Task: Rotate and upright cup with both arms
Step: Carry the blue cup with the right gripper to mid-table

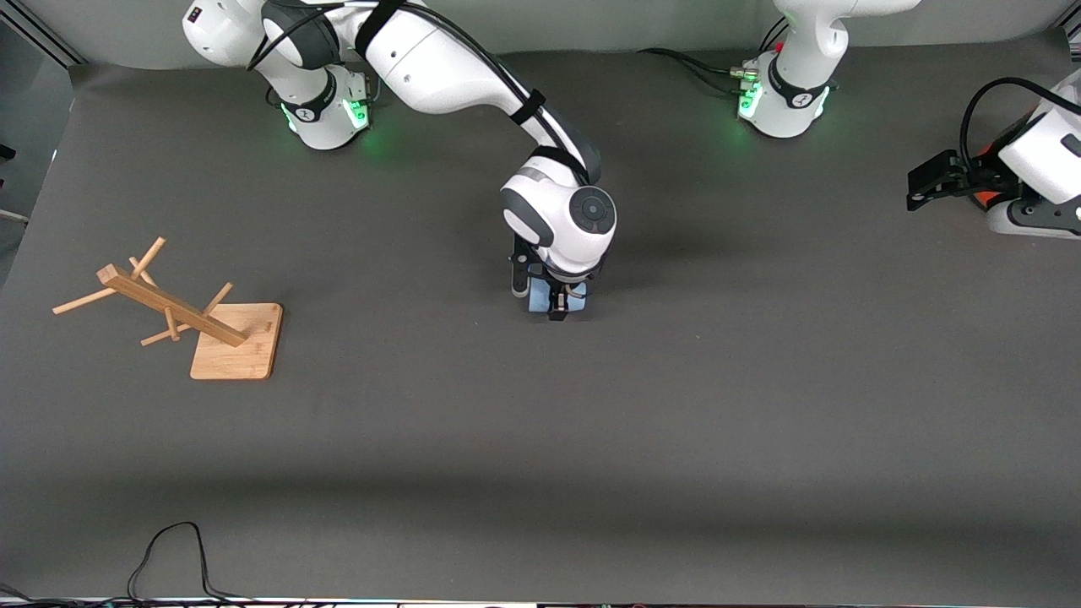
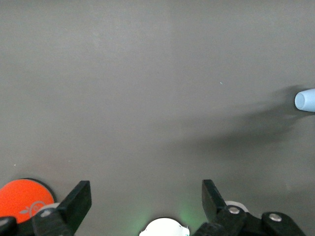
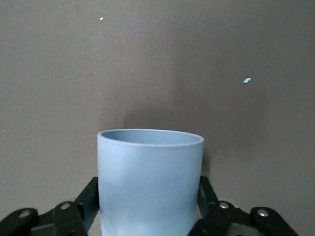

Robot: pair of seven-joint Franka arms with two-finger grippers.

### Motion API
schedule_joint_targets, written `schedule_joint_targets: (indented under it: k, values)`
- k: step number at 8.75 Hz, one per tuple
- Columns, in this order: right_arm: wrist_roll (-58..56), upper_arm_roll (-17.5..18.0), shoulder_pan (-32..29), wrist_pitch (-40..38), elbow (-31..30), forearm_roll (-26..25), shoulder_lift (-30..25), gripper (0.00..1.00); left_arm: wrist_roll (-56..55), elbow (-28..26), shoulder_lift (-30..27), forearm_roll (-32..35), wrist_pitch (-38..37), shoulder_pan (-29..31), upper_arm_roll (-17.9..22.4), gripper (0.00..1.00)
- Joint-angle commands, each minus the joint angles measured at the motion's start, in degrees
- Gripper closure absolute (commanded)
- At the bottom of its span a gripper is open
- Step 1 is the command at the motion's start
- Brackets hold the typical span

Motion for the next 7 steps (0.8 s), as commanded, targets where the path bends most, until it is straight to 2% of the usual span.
schedule_joint_targets:
  k: [1,4,7]
  values:
    - [1.7,-0.7,0.5,0.0,2.1,-0.8,1.5,0.02,0.3,0.3,-1.0,-0.6,-1.4,0.2,0.0,0.00]
    - [0.6,-0.8,-0.2,-2.3,3.1,-0.7,-1.5,0.00,0.3,0.2,-1.0,-0.6,-1.2,0.2,0.0,0.00]
    - [-2.7,-0.5,-0.2,-14.1,3.2,0.0,-8.0,0.00,0.2,0.2,-1.0,-1.2,-1.0,0.1,-0.1,0.00]
